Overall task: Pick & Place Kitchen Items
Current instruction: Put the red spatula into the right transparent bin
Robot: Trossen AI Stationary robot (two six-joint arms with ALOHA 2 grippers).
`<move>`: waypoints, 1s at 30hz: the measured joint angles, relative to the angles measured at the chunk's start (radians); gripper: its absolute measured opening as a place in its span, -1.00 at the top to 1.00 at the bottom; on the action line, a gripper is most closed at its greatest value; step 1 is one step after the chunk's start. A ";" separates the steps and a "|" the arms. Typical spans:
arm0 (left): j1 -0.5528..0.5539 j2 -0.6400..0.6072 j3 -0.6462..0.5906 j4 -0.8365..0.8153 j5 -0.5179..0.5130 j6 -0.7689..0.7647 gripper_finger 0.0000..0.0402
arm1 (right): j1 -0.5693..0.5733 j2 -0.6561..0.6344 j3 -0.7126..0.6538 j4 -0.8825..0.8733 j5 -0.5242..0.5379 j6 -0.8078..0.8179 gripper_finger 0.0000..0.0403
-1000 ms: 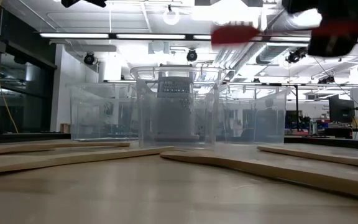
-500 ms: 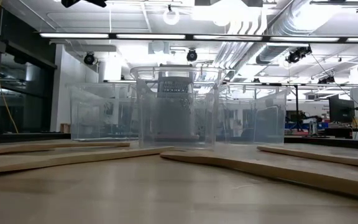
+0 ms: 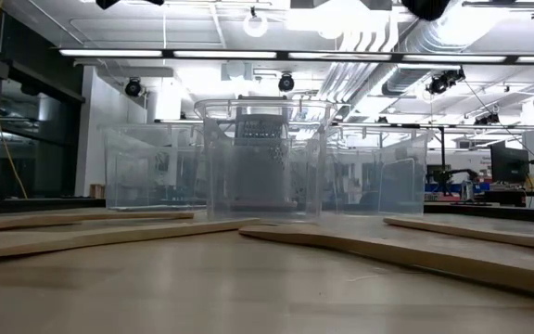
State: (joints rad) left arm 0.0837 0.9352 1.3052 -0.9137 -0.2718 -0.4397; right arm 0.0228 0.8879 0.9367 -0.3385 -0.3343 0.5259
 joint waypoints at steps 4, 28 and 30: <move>0.000 0.000 0.000 0.036 -0.001 0.000 0.56 | -0.088 0.001 0.000 -0.041 0.088 -0.042 0.74; 0.001 0.000 0.000 0.163 -0.043 -0.043 0.56 | -0.647 0.301 0.000 -0.334 0.404 -0.351 0.74; 0.001 0.000 0.000 0.163 -0.054 -0.049 0.56 | -0.648 0.325 0.000 -0.327 0.402 -0.364 0.74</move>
State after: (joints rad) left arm 0.0849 0.9356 1.3052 -0.7502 -0.3258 -0.4887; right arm -0.6254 1.2133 0.9367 -0.6651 0.0675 0.1615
